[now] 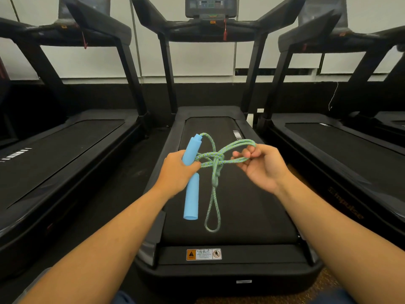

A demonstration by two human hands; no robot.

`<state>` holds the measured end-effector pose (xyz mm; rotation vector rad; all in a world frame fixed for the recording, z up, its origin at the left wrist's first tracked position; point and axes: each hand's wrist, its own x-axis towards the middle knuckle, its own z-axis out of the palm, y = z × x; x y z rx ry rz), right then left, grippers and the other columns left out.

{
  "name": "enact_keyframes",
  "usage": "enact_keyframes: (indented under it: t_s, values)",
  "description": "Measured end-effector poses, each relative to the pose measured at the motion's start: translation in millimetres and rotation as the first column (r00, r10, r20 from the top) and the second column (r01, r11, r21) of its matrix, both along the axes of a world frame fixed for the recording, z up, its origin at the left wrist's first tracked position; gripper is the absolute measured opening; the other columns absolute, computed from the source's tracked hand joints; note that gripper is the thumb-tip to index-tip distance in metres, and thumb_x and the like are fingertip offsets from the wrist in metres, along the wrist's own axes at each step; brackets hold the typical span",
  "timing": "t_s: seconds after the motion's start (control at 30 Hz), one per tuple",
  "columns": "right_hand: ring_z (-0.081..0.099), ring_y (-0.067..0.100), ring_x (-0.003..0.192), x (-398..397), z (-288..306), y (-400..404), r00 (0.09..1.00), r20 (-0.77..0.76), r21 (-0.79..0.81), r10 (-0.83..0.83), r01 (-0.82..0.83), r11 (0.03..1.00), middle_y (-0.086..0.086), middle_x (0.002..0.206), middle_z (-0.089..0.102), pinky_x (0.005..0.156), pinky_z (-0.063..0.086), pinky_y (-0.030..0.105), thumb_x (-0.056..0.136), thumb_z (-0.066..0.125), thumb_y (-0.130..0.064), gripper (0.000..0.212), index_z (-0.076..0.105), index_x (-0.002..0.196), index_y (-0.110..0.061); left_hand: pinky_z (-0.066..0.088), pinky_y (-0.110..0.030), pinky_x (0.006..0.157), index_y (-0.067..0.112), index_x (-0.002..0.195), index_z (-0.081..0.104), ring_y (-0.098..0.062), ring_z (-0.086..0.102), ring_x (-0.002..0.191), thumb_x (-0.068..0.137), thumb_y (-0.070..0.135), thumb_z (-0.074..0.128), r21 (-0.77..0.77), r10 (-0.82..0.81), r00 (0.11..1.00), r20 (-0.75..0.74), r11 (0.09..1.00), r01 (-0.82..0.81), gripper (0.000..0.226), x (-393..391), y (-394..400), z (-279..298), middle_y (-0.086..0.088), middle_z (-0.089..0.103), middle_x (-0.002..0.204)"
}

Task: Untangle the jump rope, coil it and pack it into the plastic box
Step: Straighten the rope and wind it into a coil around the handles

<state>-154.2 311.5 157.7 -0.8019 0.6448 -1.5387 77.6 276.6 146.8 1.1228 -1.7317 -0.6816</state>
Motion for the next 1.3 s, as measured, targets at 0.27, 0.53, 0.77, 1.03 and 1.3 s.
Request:
enact_keyframes:
  t_s: [0.27, 0.53, 0.77, 1.03, 1.3]
  values:
    - [0.028, 0.013, 0.041, -3.4, 8.7, 7.5, 0.998, 0.060, -0.073, 0.022, -0.018, 0.997, -0.005, 0.046, 0.026, 0.069, 0.051, 0.033, 0.072, 0.051, -0.017, 0.003, 0.051, 0.073, -0.014, 0.061, -0.057, 0.065, -0.001, 0.082, 0.053, -0.042, 0.069, 0.069, 0.084, 0.019, 0.072, 0.050, -0.012, 0.997, -0.078, 0.999, 0.016, 0.028, 4.6, -3.9, -1.2, -0.024, 0.056, 0.081]
    - [0.020, 0.007, 0.035, -11.6, 12.0, 3.6, 0.996, 0.049, -0.088, -0.072, 0.076, 0.993, -0.008, 0.045, 0.025, 0.044, 0.031, 0.022, 0.094, 0.047, -0.017, 0.019, 0.057, 0.078, -0.014, 0.058, -0.032, 0.060, -0.002, 0.100, 0.066, -0.025, 0.066, 0.063, 0.087, 0.015, 0.078, 0.230, -0.207, 0.949, -0.236, 0.937, 0.262, 0.024, 9.7, 1.3, -2.4, -0.013, 0.067, 0.098]
    - [0.015, 0.006, 0.040, 3.2, 23.1, 8.2, 0.966, -0.231, -0.147, -0.118, 0.085, 0.985, -0.008, 0.050, 0.022, 0.041, 0.012, 0.023, 0.101, 0.047, -0.018, 0.024, 0.067, 0.088, -0.015, 0.061, -0.037, 0.069, 0.003, 0.095, 0.072, -0.020, 0.066, 0.066, 0.084, 0.011, 0.079, 0.347, -0.302, 0.953, -0.030, 0.891, 0.293, 0.016, 9.1, -4.4, -17.1, -0.006, 0.069, 0.086]
    - [0.019, 0.015, 0.054, 13.0, 19.3, 10.8, 0.870, -0.483, -0.223, -0.102, -0.010, 0.975, 0.001, 0.057, 0.031, 0.055, 0.015, 0.035, 0.077, 0.046, -0.006, 0.009, 0.053, 0.072, -0.010, 0.049, -0.033, 0.075, 0.006, 0.093, 0.068, -0.019, 0.069, 0.071, 0.088, 0.004, 0.071, 0.344, -0.317, 0.936, -0.154, 0.871, 0.351, 0.006, 5.3, -0.5, -13.0, 0.000, 0.068, 0.070]
    - [0.053, 0.022, 0.083, 8.1, 21.0, 10.4, 0.952, -0.289, -0.281, 0.098, -0.182, 0.942, 0.007, 0.085, 0.055, 0.083, 0.040, 0.038, 0.078, 0.048, 0.002, 0.026, 0.058, 0.061, -0.015, 0.055, -0.035, 0.074, 0.001, 0.092, 0.070, -0.014, 0.060, 0.061, 0.087, 0.010, 0.075, 0.295, -0.354, 0.931, -0.084, 0.884, 0.363, 0.011, -5.0, 4.7, -14.1, -0.002, 0.065, 0.080]
